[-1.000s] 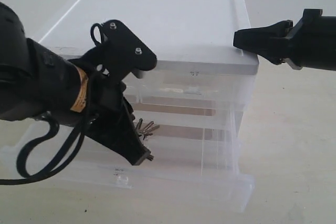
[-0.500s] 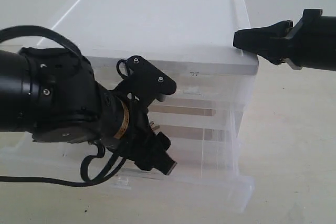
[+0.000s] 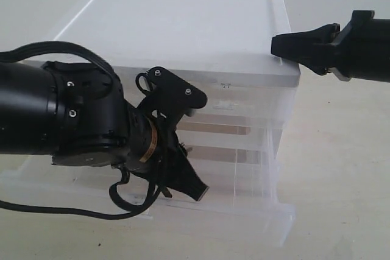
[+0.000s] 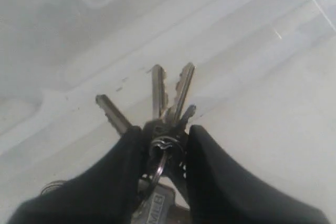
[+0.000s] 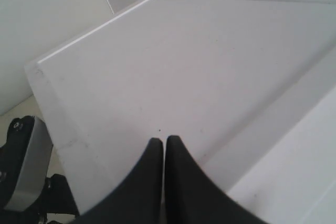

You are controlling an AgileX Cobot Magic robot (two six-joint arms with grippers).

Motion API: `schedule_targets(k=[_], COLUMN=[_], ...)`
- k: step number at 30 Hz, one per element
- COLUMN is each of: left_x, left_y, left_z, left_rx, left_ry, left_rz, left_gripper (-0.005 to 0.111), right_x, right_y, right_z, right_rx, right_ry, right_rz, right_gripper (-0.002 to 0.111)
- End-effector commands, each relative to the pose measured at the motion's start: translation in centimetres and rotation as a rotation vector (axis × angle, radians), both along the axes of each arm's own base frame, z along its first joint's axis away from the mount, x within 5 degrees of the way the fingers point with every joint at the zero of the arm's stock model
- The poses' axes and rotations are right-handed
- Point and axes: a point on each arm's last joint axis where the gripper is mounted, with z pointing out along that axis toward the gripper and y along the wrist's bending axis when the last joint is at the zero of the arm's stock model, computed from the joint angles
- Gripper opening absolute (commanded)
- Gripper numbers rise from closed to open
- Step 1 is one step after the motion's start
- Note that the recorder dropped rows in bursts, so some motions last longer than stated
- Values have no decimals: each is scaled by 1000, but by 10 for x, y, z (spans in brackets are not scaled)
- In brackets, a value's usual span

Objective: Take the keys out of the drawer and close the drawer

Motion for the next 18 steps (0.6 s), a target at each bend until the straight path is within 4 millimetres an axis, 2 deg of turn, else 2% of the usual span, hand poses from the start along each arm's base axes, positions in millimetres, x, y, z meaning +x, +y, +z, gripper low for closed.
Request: schedule_targets(k=[1,9,13,18], left_x=[-5,-13,-20,-25], left_y=[5,17,29,41], left_z=[-7,52,80,94], left_rx=[33,-98,-131,-96], left_ry=[46,-76,-142,-167], left_rz=[11,-11,-7,1], left_gripper=[5,5,5,5], right_x=[0,0,0,0], right_y=[-2,-2,-2,-2], right_z=[-11,-11,-11,-11], right_rx=[-84,-85,-85,-85], right_ry=[20,17,17,17], right_rz=[0,1,1,1], right_gripper=[0,0,0,0])
